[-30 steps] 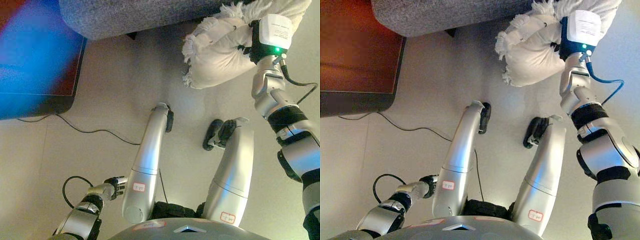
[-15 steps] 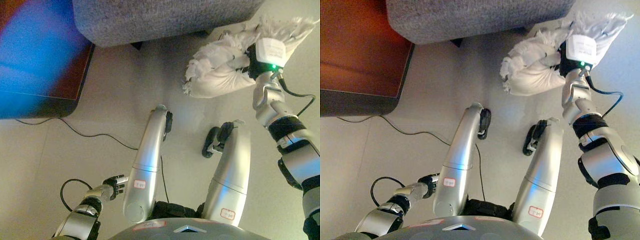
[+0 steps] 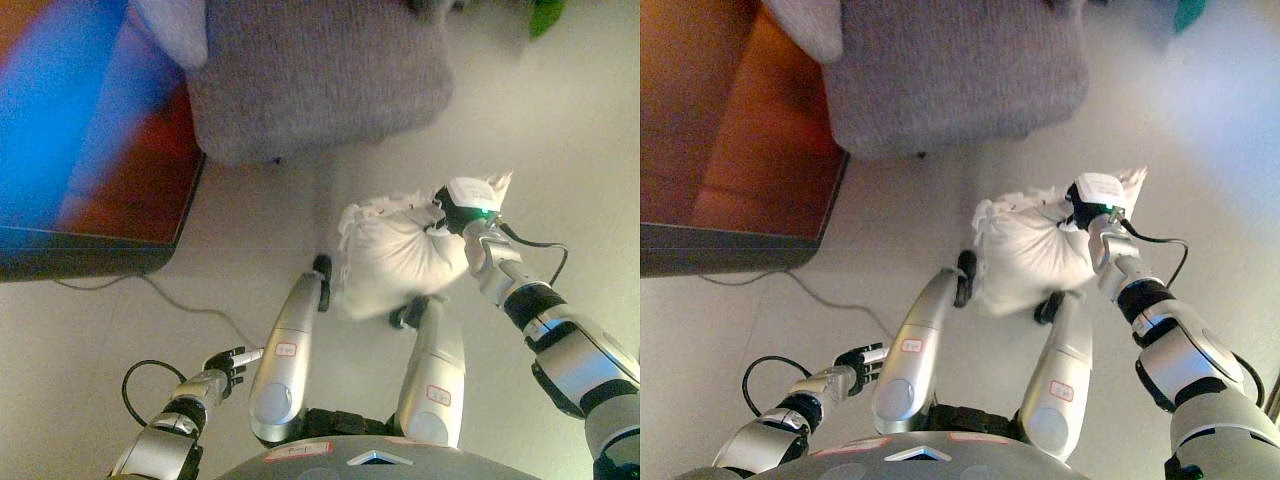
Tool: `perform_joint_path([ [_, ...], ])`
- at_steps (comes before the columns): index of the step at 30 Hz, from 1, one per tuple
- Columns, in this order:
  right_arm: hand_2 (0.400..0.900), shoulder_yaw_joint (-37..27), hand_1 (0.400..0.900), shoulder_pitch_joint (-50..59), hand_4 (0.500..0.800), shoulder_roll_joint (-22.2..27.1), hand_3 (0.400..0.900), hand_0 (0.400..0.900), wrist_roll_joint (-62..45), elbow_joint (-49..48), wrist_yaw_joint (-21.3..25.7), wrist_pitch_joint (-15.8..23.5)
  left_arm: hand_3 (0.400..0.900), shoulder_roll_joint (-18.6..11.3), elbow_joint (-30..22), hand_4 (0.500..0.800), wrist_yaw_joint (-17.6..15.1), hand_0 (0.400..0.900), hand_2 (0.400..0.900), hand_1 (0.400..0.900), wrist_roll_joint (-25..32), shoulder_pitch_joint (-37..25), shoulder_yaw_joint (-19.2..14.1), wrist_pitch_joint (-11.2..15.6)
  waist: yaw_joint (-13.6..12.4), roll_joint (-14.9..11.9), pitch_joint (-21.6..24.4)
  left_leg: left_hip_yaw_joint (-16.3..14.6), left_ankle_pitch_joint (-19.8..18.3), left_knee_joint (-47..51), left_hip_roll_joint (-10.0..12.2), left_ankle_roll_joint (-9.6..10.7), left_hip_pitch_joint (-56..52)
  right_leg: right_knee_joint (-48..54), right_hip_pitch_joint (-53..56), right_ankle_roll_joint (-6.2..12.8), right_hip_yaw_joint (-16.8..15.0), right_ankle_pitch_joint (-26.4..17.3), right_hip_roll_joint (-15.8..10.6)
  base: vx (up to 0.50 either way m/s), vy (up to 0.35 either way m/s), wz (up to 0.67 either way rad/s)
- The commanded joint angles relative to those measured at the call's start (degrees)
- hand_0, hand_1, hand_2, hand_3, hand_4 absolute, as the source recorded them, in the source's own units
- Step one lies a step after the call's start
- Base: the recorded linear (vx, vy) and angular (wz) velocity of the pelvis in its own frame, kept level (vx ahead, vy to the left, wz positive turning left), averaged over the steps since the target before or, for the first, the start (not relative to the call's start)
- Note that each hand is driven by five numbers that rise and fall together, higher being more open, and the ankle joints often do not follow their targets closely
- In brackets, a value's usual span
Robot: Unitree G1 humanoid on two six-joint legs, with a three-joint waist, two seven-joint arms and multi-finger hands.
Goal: Pick up the pillow and put it on the sofa.
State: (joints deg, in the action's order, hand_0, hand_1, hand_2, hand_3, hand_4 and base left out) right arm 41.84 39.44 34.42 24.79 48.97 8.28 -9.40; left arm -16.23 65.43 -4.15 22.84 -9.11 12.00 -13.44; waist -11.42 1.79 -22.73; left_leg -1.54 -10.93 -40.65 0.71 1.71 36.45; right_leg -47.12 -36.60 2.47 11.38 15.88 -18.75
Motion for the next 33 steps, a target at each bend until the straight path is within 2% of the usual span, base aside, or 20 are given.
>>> perform_joint_path([
  [1, 0.4, -3.29, 0.4, 15.78, 0.5, 4.8, 0.4, 0.4, -2.58, -1.59, 1.11, 2.69, 0.9, -3.43, 3.55, 0.8, -3.91, 0.9, 0.9, 0.9, -3.93, 1.79, 3.17, -2.15, -2.36, -0.86, 5.41, -0.08, -2.72, 3.25, 0.02, -0.19, -10.53, 9.39, 10.51, 2.44, -0.83, -6.74, -0.38, 0.18, -0.099, 0.26],
  [2, 0.4, -3.42, 0.4, 17.57, 0.5, 4.94, 0.4, 0.4, -3.24, 0.69, -1.35, 3.65, 0.9, -3.73, 3.9, 0.8, -4.13, 0.9, 0.9, 0.9, -5.46, 1.31, 2.89, -3.38, -3.0, -1.5, 6.5, -0.07, -0.67, 5.75, -0.12, -0.57, -12.47, 12.15, 12.97, 2.0, 0.58, -8.81, -1.08, 0.19, -0.081, 0.19],
  [6, 0.4, -2.54, 0.4, 19.63, 0.5, 7.81, 0.4, 0.4, -8.47, 2.57, -8.6, 7.66, 0.9, -4.79, 5.24, 0.8, -3.63, 0.9, 0.9, 0.9, -7.46, 1.87, 1.27, -5.5, -3.78, -3.21, 9.87, 1.01, 0.76, 12.26, 0.17, -0.32, -20.28, 20.59, 22.36, 2.92, 2.95, -10.79, -0.6, 0.2, -0.057, 0.07],
  [8, 0.4, -2.12, 0.4, 19.5, 0.5, 8.48, 0.4, 0.4, -9.88, 0.09, -10.72, 8.57, 0.9, -5.13, 6.05, 0.8, -2.52, 0.9, 0.9, 0.9, -7.73, 2.28, -0.57, -6.16, -3.5, -3.76, 11.78, 1.62, 2.37, 17.6, 0.53, 0.05, -24.71, 25.86, 26.86, 3.37, 3.75, -11.89, 0.03, 0.14, -0.006, -0.11],
  [10, 0.4, -2.05, 0.4, 19.19, 0.5, 8.2, 0.4, 0.4, -8.92, -1.73, -10.68, 9.46, 0.9, -5.15, 6.69, 0.8, -1.96, 0.9, 0.9, 0.9, -7.32, 2.66, -1.51, -6.25, -3.0, -4.06, 12.73, 1.77, 3.53, 20.79, 0.65, 0.45, -27.37, 29.17, 29.46, 3.72, 3.82, -12.61, 0.47, 0.11, 0.004, -0.01],
  [13, 0.4, -3.34, 0.4, 20.13, 0.5, 7.09, 0.4, 0.4, -8.7, -3.87, -12.76, 7.86, 0.9, -3.97, 6.58, 0.8, -2.75, 0.9, 0.9, 0.9, -7.93, 3.61, -1.91, -8.38, -3.6, -5.04, 15.48, 1.86, 5.38, 26.59, 1.2, 1.0, -32.88, 35.09, 35.24, 4.73, 4.71, -15.07, 1.17, 0.18, -0.033, 0.14],
  [15, 0.4, -3.34, 0.4, 20.14, 0.5, 7.1, 0.4, 0.4, -8.71, -3.88, -12.77, 7.85, 0.9, -3.97, 6.58, 0.8, -2.76, 0.9, 0.9, 0.9, -7.93, 3.59, -1.91, -8.38, -3.53, -5.11, 15.59, 1.9, 5.59, 26.77, 1.13, 0.98, -32.77, 35.28, 35.18, 4.74, 4.78, -15.24, 1.13, 0.05, -0.005, 0.04],
  [17, 0.4, -2.8, 0.4, 23.38, 0.5, 11.4, 0.4, 0.4, -11.95, -9.74, -15.75, 7.58, 0.9, -4.58, 6.98, 0.8, -1.98, 0.9, 0.9, 0.9, -8.69, 4.93, -4.08, -9.79, -3.28, -6.1, 18.2, 1.39, 5.96, 30.13, 1.96, 1.23, -36.39, 37.55, 38.23, 5.62, 5.15, -15.83, 1.63, 0.15, 0.002, 0.08],
  [24, 0.4, -2.1, 0.4, 27.9, 0.5, 14.66, 0.4, 0.4, -14.69, -15.28, -19.09, 5.7, 0.9, -5.43, 6.97, 0.8, -1.38, 0.9, 0.9, 0.9, -7.98, 6.22, -5.77, -9.51, -3.55, -7.44, 20.09, 1.3, 5.62, 31.22, 1.9, 1.09, -38.12, 39.08, 40.74, 6.33, 5.89, -16.38, 1.37, 0.06, 0.016, 0.13],
  [26, 0.4, -1.86, 0.4, 28.99, 0.5, 15.08, 0.4, 0.4, -14.67, -15.24, -20.1, 4.59, 0.9, -5.53, 7.04, 0.8, -0.46, 0.9, 0.9, 0.9, -9.19, 6.24, -5.91, -9.9, -3.48, -7.62, 20.42, -0.87, 5.88, 31.58, 2.02, 1.17, -38.23, 40.0, 41.82, 6.49, 7.1, -16.83, 1.33, 0.03, 0.057, 0.69],
  [27, 0.4, -1.92, 0.4, 29.65, 0.5, 16.0, 0.4, 0.4, -14.34, -15.03, -21.17, 2.76, 0.9, -5.62, 6.85, 0.8, 0.55, 0.9, 0.9, 0.9, -11.14, 5.94, -5.58, -10.39, -3.08, -7.88, 20.49, -5.02, 6.13, 31.15, 2.58, 1.43, -38.08, 40.26, 42.53, 6.78, 9.39, -17.93, 0.62, 0.04, 0.099, 1.15],
  [28, 0.4, -1.79, 0.4, 30.15, 0.5, 16.59, 0.4, 0.4, -14.34, -14.53, -21.86, 2.06, 0.9, -5.73, 6.67, 0.8, 1.16, 0.9, 0.9, 0.9, -11.78, 5.72, -5.09, -10.68, -2.94, -8.13, 20.5, -6.16, 5.92, 30.46, 2.76, 1.51, -37.85, 39.95, 42.86, 6.96, 10.29, -18.42, -0.16, 0.06, 0.126, 1.02],
  [29, 0.4, -1.62, 0.4, 30.66, 0.5, 16.82, 0.4, 0.4, -14.54, -13.93, -22.37, 2.36, 0.9, -5.78, 6.69, 0.8, 1.37, 0.9, 0.9, 0.9, -11.66, 5.7, -4.78, -10.86, -3.2, -8.34, 20.47, -5.31, 5.59, 30.12, 2.45, 1.21, -37.6, 39.44, 43.06, 7.14, 10.38, -18.71, -0.84, 0.09, 0.166, 0.3],
  [30, 0.4, -0.96, 0.4, 31.7, 0.5, 16.8, 0.4, 0.4, -15.11, -12.72, -22.79, 3.1, 0.9, -5.73, 7.21, 0.8, 1.43, 0.9, 0.9, 0.9, -11.27, 5.91, -4.46, -10.39, -4.19, -8.5, 20.32, -2.25, 4.91, 30.01, 1.53, 0.26, -37.3, 36.95, 43.18, 7.23, 9.44, -19.0, -2.01, 0.08, 0.188, -0.04],
  [31, 0.4, -0.16, 0.4, 32.8, 0.5, 16.85, 0.4, 0.4, -15.8, -11.77, -23.02, 3.38, 0.9, -5.83, 7.41, 0.8, 1.53, 0.9, 0.9, 0.9, -11.36, 6.06, -4.44, -10.24, -4.43, -8.62, 20.47, -1.38, 4.94, 30.09, 0.8, -0.48, -36.83, 34.12, 42.38, 7.2, 8.71, -20.14, -3.0, 0.07, 0.218, -0.04],
  [33, 0.4, 1.53, 0.4, 34.76, 0.5, 17.13, 0.4, 0.4, -16.48, -10.08, -23.45, 3.6, 0.9, -6.56, 7.74, 0.8, 2.61, 0.9, 0.9, 0.9, -12.43, 6.32, -3.82, -9.66, -4.34, -7.64, 19.99, -0.29, 4.45, 29.82, -0.06, -2.41, -36.97, 22.94, 37.58, 6.35, 4.58, -22.97, -4.49, 0.07, 0.232, 0.32],
])
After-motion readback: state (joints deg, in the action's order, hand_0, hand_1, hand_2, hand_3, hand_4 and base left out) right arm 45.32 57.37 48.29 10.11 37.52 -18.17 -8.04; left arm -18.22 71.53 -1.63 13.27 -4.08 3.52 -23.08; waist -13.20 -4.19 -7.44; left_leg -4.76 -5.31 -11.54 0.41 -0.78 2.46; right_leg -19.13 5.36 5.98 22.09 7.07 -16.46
